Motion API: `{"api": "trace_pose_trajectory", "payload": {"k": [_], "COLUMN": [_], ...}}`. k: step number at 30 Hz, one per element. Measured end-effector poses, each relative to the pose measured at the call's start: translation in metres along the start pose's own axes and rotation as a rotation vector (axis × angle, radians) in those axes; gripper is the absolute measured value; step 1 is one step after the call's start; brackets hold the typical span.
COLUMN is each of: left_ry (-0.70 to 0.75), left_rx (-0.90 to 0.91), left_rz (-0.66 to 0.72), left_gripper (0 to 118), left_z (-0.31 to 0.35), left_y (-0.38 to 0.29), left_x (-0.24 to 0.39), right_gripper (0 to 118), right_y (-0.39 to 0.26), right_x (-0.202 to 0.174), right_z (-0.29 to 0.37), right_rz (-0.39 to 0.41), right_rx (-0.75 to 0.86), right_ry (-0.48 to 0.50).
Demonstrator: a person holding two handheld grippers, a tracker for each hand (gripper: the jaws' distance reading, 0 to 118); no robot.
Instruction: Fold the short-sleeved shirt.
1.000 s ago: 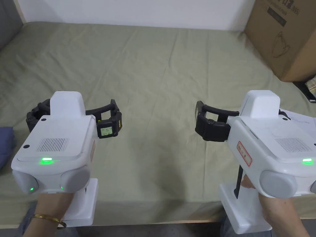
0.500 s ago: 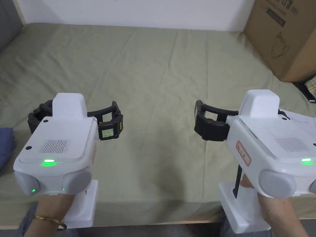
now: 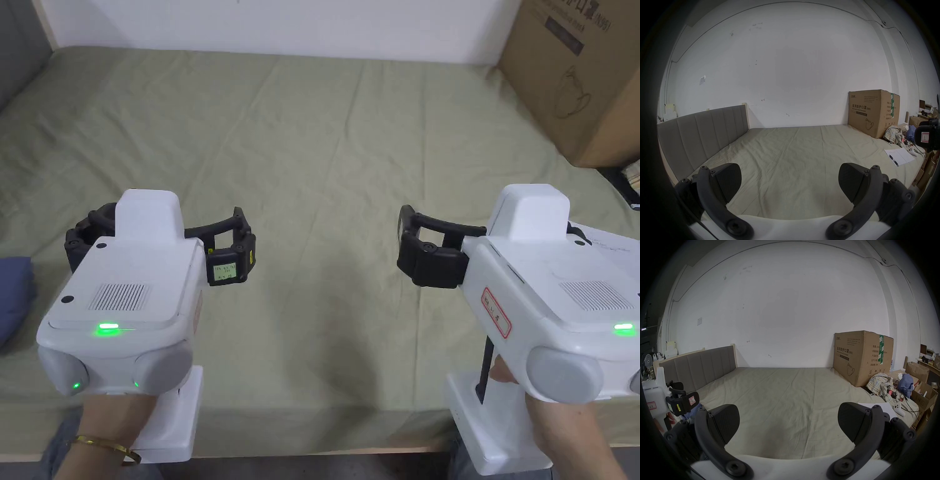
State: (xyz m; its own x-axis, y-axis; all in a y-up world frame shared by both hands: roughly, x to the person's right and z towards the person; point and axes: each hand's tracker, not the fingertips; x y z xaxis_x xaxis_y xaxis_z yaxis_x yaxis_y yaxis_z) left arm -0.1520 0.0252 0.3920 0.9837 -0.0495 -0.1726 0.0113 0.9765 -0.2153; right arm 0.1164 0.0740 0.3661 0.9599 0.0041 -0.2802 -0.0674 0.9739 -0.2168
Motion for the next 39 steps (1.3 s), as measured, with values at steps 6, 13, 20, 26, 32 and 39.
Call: {"api": "trace_pose_trajectory", "payload": {"k": [6,13,20,26,32,39], "left_ry": [-0.003,-0.002,-0.003,-0.005,-0.001,-0.002], "left_rx": [-0.006,-0.004,-0.007,-0.009,-0.008,-0.008], "left_rz": [-0.002,-0.001,0.002,0.002,0.002,-0.002], "left_gripper": [118,118,118,118,118,118], "left_z": [0.0021,0.0019,0.0049,0.0053,0.0044,0.0064], "left_y": [-0.0014,-0.0013,0.0003,-0.0007,-0.0016,-0.0016], "left_x": [0.0029,0.0033,0.0058,0.0067,0.0067,0.0078], "right_gripper": [118,118,118,118,118,118], "right_y": [-0.0001,-0.0007,-0.0012,-0.0022,-0.0022,-0.0037], "right_x": [0.0010,0.0004,-0.0004,-0.0010,-0.0005,-0.0016], "right_z": [-0.0004,-0.0005,-0.0005,-0.0004,-0.0003,-0.0006], "right_rz": [-0.001,-0.001,0.000,0.001,-0.006,0.004], "right_rx": [0.002,-0.001,-0.001,0.000,0.001,-0.001], "right_ry": [0.000,-0.001,0.006,0.012,0.011,0.014]}}
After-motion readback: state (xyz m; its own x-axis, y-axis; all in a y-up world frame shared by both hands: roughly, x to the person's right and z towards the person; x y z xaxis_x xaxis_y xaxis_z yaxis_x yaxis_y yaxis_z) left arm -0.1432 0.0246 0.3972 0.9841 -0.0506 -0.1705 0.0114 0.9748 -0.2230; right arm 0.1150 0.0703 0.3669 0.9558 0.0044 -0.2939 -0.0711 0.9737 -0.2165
